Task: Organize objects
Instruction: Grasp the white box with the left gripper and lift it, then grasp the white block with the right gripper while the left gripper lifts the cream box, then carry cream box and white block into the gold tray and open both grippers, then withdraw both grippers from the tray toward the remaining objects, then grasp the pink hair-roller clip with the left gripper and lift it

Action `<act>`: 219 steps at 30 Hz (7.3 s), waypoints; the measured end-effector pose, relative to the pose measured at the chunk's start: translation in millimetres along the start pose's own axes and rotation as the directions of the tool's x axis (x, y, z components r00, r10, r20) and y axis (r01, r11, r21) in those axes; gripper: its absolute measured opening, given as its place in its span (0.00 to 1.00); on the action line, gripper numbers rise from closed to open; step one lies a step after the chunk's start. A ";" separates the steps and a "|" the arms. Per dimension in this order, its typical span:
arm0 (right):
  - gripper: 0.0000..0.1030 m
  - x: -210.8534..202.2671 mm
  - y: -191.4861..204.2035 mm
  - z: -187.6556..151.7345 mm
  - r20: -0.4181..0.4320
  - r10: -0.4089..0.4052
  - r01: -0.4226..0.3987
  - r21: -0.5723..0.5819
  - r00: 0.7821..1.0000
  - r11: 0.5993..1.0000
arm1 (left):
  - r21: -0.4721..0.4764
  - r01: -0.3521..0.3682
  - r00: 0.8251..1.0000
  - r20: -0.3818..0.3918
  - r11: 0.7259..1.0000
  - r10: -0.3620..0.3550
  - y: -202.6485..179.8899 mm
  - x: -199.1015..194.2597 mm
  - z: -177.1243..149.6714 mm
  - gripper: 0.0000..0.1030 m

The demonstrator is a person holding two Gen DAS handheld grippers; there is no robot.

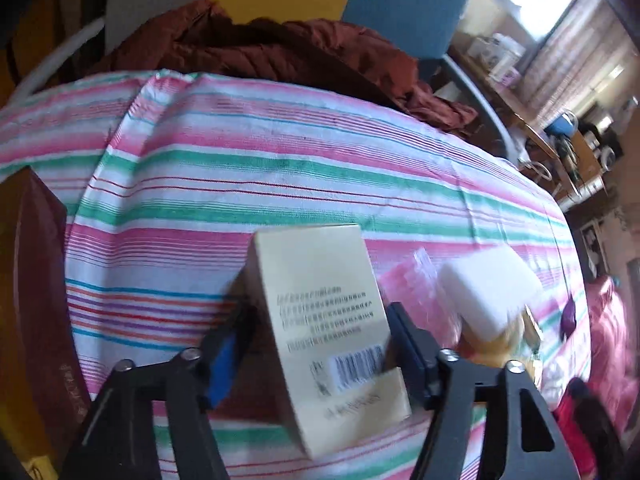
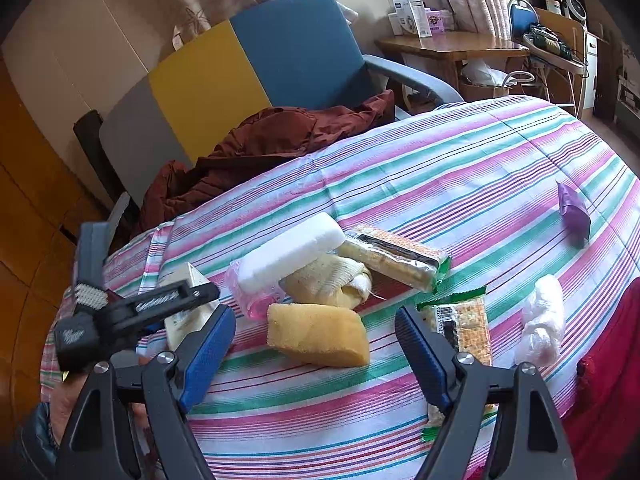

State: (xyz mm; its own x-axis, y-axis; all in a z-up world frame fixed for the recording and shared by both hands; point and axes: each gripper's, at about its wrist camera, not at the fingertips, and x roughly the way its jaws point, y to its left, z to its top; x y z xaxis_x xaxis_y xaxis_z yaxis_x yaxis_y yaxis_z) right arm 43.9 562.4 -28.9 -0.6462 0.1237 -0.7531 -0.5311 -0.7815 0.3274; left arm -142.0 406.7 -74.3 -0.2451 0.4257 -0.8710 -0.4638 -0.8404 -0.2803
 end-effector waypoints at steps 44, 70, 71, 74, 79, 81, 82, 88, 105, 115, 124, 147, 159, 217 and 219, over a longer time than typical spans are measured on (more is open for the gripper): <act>0.26 76.5 -2.5 63.7 -0.088 0.031 -0.019 0.133 0.996 0.991 | 0.145 0.083 0.995 0.043 0.986 -0.090 14.8 -43.4 -65.6 0.51; 0.25 -4.1 177.7 -6.5 -0.103 0.304 -0.318 -0.179 0.947 0.931 | -0.120 0.008 0.948 0.318 0.993 0.030 173.6 -212.3 -111.3 0.51; 0.25 -1.9 188.8 -10.5 -0.116 0.311 -0.328 -0.193 0.943 0.925 | -0.136 0.002 0.946 0.322 0.991 0.043 184.1 -215.3 -114.2 0.51; 0.25 3.8 219.6 -21.3 -0.145 0.328 -0.354 -0.230 0.934 0.907 | -0.167 -0.021 0.942 0.326 0.986 0.075 212.8 -223.5 -121.7 0.51; 0.28 15.7 268.6 -34.8 -0.181 0.343 -0.382 -0.281 0.922 0.880 | -0.218 0.011 0.959 0.279 0.976 0.052 243.8 -218.2 -130.0 0.54; 0.46 16.3 281.2 -40.4 -0.182 0.344 -0.385 -0.300 0.921 0.873 | -0.246 0.020 0.960 0.276 0.969 0.050 249.2 -217.7 -138.8 0.62; 0.50 15.7 284.5 -42.9 -0.186 0.347 -0.389 -0.305 0.919 0.869 | -0.259 0.008 0.959 0.275 0.966 0.066 252.4 -218.0 -143.1 0.63; 0.56 14.3 283.9 -64.3 -0.222 0.303 -0.365 -0.343 0.927 0.865 | -0.311 -0.060 0.952 0.268 0.949 0.148 267.6 -219.4 -163.7 0.63; 0.75 -10.6 267.3 -126.4 -0.141 0.199 -0.243 -0.497 0.970 0.833 | -0.267 -0.270 0.862 0.361 0.925 0.356 229.5 -240.6 -176.4 0.89; 0.76 -19.5 254.5 -135.7 -0.066 0.156 -0.168 -0.529 0.985 0.832 | -0.201 -0.310 0.848 0.384 0.929 0.366 204.7 -242.2 -184.1 0.90; 0.81 -26.1 240.9 -134.3 -0.010 0.132 -0.117 -0.533 0.991 0.838 | -0.141 -0.367 0.819 0.420 0.919 0.392 182.5 -244.8 -188.4 0.94; 0.81 -23.8 177.9 -104.9 0.034 0.038 -0.020 -0.432 0.999 0.902 | -0.034 -0.411 0.821 0.421 0.911 0.386 148.5 -231.8 -190.2 0.95; 0.81 -29.2 150.9 -62.1 0.105 -0.017 0.060 -0.418 0.994 0.906 | 0.006 -0.419 0.829 0.412 0.908 0.379 136.3 -223.2 -184.8 0.95; 0.81 11.7 -46.7 26.0 -0.011 -0.021 0.023 0.209 1.000 0.978 | 0.642 -0.042 0.997 0.072 0.766 -0.006 -86.8 29.7 -0.9 0.98; 0.81 11.9 -46.9 25.8 -0.013 -0.022 0.024 0.208 1.000 0.978 | 0.648 -0.040 0.997 0.075 0.760 -0.012 -85.7 35.0 0.4 0.97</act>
State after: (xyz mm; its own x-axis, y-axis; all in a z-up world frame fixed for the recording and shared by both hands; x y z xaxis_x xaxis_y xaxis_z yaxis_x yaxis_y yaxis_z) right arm 47.0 616.3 -38.5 -0.6271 0.1328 -0.7676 -0.6489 -0.6342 0.4204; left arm -111.1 493.7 -80.6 -0.3027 0.4596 -0.8350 -0.8949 -0.4386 0.0830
